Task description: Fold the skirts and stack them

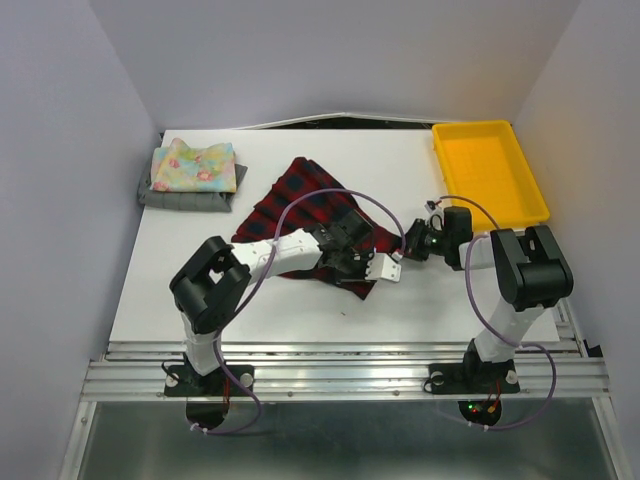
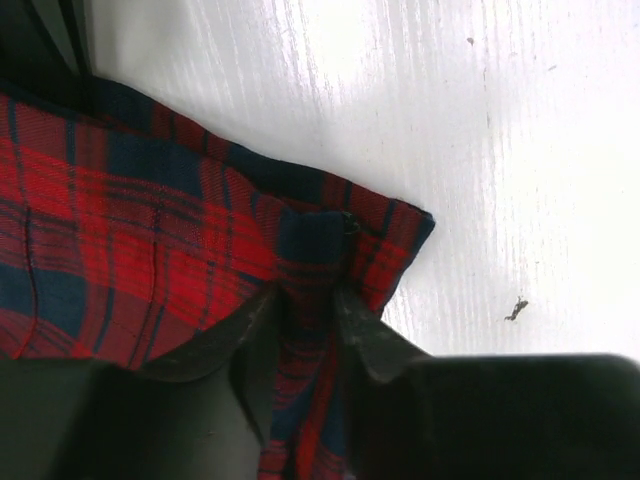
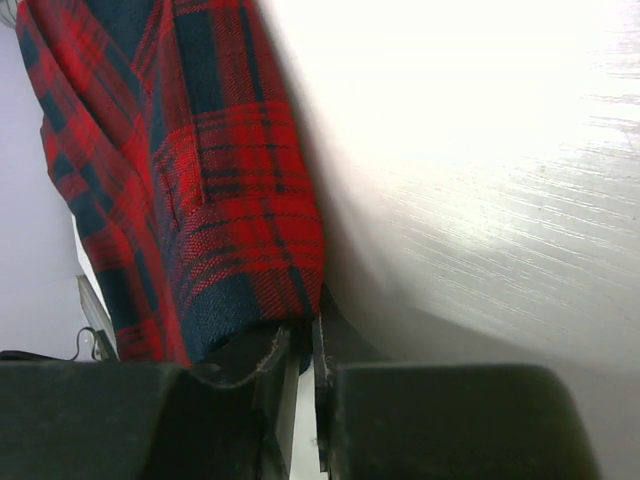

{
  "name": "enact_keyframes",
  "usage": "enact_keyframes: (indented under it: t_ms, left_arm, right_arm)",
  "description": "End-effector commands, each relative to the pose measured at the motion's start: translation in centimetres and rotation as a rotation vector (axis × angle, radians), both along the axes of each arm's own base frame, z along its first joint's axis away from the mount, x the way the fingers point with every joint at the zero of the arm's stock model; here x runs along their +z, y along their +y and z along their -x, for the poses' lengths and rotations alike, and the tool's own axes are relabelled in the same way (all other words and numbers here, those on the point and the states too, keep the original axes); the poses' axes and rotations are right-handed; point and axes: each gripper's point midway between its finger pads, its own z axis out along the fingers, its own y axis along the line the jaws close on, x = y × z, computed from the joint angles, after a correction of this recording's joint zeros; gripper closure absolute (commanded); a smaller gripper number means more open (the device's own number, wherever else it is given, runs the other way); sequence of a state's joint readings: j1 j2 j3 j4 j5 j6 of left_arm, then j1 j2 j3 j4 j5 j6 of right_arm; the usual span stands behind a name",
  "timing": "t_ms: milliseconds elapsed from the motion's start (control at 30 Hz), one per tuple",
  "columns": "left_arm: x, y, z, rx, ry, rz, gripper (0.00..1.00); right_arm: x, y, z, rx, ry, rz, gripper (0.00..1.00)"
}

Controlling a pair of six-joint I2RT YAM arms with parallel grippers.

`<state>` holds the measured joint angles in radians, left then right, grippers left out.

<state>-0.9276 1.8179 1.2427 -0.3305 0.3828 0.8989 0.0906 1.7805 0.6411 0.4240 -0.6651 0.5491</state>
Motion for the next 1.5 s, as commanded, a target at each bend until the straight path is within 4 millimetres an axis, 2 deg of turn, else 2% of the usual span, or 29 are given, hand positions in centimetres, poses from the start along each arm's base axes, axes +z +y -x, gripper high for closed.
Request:
enact_keyframes:
  t_ms: [0, 100, 133, 233, 300, 567, 700, 733, 800, 833, 933, 1033, 1100, 1200, 1267, 1367, 1433, 1467]
  left_arm:
    - [1.6, -0.7, -0.5, 0.010, -0.007, 0.038, 0.72]
    - [3.9, -0.7, 0.3, -0.010, 0.011, 0.078, 0.85]
    - [5.4, -0.8, 0.6, -0.022, 0.013, 0.109, 0.90]
    - [6.6, -0.2, 2.2, -0.037, 0.064, 0.102, 0.99]
    - [6.8, 0.1, 2.9, -0.047, 0.096, 0.096, 1.00]
    - [2.5, 2.3, 6.2, -0.099, 0.246, -0.049, 1.00]
    - [-0.3, 2.0, 6.7, -0.096, 0.266, -0.096, 1.00]
    - [-1.8, 2.0, 6.6, -0.087, 0.264, -0.118, 1.00]
    - [-3.3, 1.8, 6.5, -0.074, 0.273, -0.130, 0.97]
    - [-4.6, 1.8, 6.5, -0.050, 0.283, -0.152, 0.95]
    - [-6.6, 2.3, 6.1, 0.000, 0.278, -0.184, 0.93]
    - [-7.7, 2.6, 5.5, 0.013, 0.252, -0.193, 0.92]
    - [-7.9, 2.4, 5.4, 0.006, 0.239, -0.185, 0.90]
    - [-7.8, 2.3, 5.4, 0.000, 0.234, -0.170, 0.86]
    - [-7.6, 2.4, 5.3, -0.003, 0.229, -0.164, 0.85]
    - [-7.3, 2.7, 5.7, -0.035, 0.216, -0.160, 0.85]
    - [-7.3, 3.0, 5.4, -0.036, 0.200, -0.167, 0.85]
    - [-7.3, 3.3, 5.5, -0.033, 0.201, -0.182, 0.85]
  right_arm:
    - [-2.9, -0.9, 1.1, -0.033, 0.096, 0.060, 0.88]
    - [-3.0, -0.9, 1.2, -0.036, 0.107, 0.056, 0.95]
    - [-3.1, -0.9, 1.2, -0.040, 0.111, 0.056, 0.95]
    - [-3.1, -0.9, 1.2, -0.042, 0.114, 0.055, 0.98]
    - [-3.3, -1.0, 1.3, -0.047, 0.121, 0.059, 0.99]
    - [-3.8, -2.1, 1.5, -0.095, 0.140, 0.124, 0.99]
    - [-3.6, -2.1, 1.6, -0.092, 0.143, 0.122, 0.99]
    - [-3.5, -2.0, 1.6, -0.082, 0.138, 0.121, 0.99]
    - [-3.3, -2.0, 1.7, -0.066, 0.147, 0.128, 0.98]
    - [-2.5, -2.0, 1.1, -0.054, 0.121, 0.138, 0.96]
    - [-1.4, -2.3, 1.5, -0.011, 0.145, 0.162, 0.90]
    - [1.4, -2.5, 1.8, 0.061, 0.150, 0.189, 0.88]
    - [4.0, -2.4, 2.2, 0.123, 0.136, 0.200, 0.88]
    - [6.1, -2.2, 2.6, 0.155, 0.123, 0.196, 0.88]
    - [8.4, -1.6, 2.1, 0.151, 0.082, 0.152, 0.87]
    - [11.2, -0.1, 0.0, 0.134, 0.020, 0.031, 0.87]
    - [11.9, 0.2, -1.6, 0.136, -0.006, 0.018, 0.86]
    - [10.9, -0.6, -1.7, 0.123, 0.025, 0.083, 0.87]
